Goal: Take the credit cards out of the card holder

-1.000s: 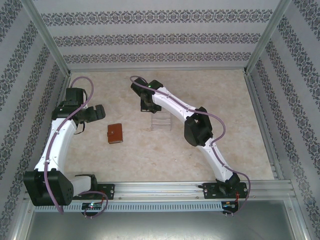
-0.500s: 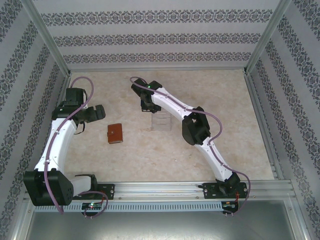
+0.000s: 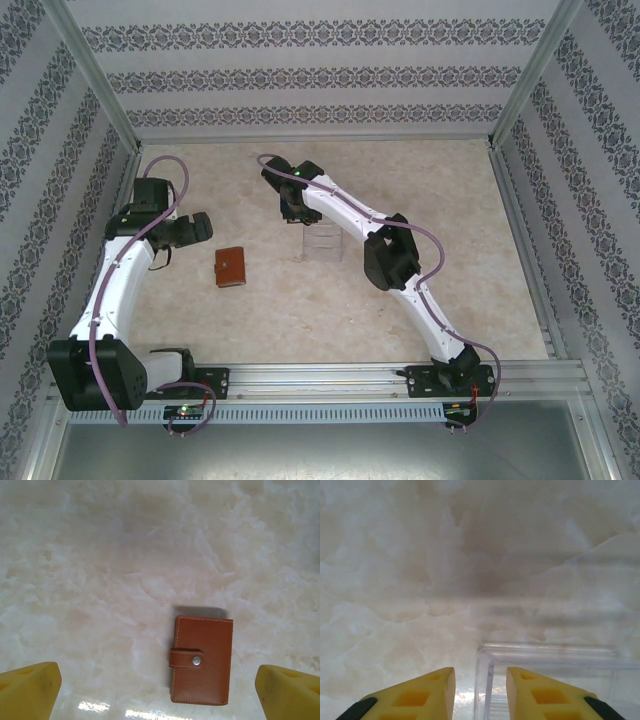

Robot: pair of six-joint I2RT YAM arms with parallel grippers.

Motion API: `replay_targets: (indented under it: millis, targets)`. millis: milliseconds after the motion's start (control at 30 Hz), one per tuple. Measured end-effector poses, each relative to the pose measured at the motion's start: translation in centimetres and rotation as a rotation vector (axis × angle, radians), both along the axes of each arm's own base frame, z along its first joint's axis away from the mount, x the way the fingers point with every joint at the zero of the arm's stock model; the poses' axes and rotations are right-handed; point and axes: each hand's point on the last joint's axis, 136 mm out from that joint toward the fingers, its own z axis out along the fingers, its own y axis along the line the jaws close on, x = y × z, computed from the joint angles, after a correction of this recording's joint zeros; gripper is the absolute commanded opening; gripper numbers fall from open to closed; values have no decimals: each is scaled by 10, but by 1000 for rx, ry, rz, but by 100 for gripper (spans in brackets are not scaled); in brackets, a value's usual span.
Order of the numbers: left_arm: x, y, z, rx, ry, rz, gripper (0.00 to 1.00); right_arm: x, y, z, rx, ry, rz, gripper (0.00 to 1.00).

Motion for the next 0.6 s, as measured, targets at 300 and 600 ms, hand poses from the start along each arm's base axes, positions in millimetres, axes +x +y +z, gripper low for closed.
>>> replay_targets:
  millis: [300,600]
  targets:
    - [4,-14,-18,-30,64,-24,95,-11,-7,54,3,-37,114,60]
    - [5,-45,-44,-58,157,-56,93,-35,-31,106,16,-97,176,78]
